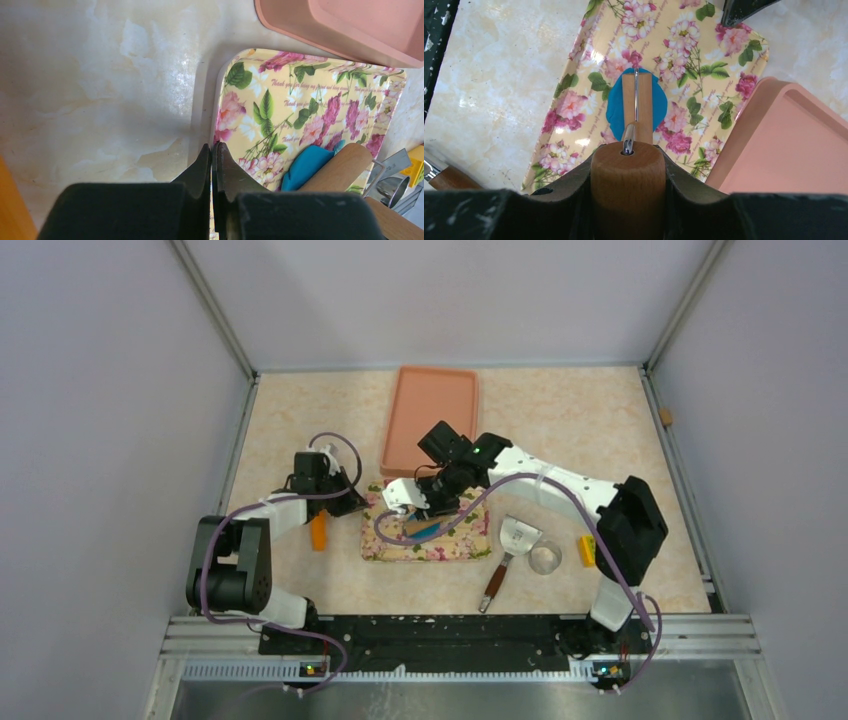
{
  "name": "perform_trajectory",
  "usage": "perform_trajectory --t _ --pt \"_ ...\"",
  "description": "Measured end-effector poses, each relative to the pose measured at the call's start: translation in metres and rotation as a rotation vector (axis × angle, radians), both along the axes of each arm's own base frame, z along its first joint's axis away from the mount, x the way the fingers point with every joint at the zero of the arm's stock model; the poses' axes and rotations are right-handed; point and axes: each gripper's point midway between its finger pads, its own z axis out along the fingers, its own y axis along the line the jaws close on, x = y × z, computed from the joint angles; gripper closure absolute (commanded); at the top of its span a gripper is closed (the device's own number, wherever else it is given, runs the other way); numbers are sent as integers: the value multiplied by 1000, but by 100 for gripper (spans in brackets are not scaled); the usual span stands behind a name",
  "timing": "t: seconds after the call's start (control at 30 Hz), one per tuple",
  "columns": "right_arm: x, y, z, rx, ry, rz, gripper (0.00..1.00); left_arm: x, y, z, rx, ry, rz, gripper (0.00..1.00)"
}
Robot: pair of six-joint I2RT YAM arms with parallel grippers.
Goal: Roll out the dumpling wrappers from the dough
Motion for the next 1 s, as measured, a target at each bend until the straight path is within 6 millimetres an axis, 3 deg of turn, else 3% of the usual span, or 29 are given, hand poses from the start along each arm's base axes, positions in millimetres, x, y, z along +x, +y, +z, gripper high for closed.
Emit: perform_trajectory --t 1.0 --pt "-11 -5 -9 18 52 107 100 1 3 -1 -4 2 2 100"
